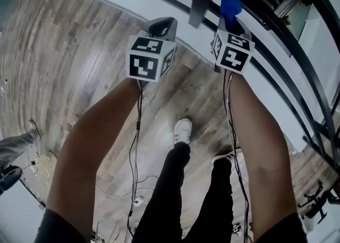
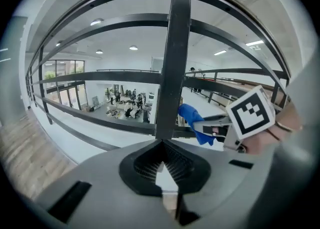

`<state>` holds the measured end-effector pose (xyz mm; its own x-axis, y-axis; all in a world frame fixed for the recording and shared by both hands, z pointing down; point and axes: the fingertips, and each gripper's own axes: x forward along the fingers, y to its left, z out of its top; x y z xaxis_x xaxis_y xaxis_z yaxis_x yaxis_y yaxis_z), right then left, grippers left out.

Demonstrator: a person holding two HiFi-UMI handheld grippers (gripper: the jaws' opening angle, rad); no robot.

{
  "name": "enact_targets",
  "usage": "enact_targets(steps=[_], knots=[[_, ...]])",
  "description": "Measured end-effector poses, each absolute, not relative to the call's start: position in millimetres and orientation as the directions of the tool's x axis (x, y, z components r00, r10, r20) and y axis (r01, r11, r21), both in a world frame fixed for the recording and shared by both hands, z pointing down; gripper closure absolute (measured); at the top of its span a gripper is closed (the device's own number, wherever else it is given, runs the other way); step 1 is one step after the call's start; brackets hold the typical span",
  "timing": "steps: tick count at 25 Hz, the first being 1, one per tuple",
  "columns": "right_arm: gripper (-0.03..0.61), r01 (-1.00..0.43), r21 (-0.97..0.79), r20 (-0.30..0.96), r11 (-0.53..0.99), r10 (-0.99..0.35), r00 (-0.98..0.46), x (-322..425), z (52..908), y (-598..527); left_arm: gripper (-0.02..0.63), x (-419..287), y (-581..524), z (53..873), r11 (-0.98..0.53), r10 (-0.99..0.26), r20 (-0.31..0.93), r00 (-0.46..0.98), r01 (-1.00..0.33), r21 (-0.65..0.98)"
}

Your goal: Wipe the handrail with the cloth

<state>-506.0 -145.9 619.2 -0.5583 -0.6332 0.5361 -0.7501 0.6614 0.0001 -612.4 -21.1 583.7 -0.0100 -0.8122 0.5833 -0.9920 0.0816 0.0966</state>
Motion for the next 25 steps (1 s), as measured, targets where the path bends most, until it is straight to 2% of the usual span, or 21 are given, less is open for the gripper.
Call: enact_targets(steps=[10, 17, 25], knots=[[0.474, -0.780, 0.045, 0.573, 0.624, -0.656, -0.491, -521.5, 642.7, -164.8, 0.610, -603.0, -42.6, 582.7, 0.098, -0.817, 0.577, 0.012, -0.982, 0.160], [0.474, -0.820, 0.053, 0.589, 0.570, -0.681, -0.436, -478.8, 640.7, -167.5, 0.609, -572.9, -50.6, 589.1, 0.017, -0.805, 0.591, 0.054, -0.993, 0.113], [0.474, -0.871, 0.024, 0.609, 0.491, -0.698, -0.377, -393.2, 644.6, -171.7, 0.611, -507.2, -68.1, 587.8, 0.014, -0.807, 0.587, 0.071, -0.990, 0.139]])
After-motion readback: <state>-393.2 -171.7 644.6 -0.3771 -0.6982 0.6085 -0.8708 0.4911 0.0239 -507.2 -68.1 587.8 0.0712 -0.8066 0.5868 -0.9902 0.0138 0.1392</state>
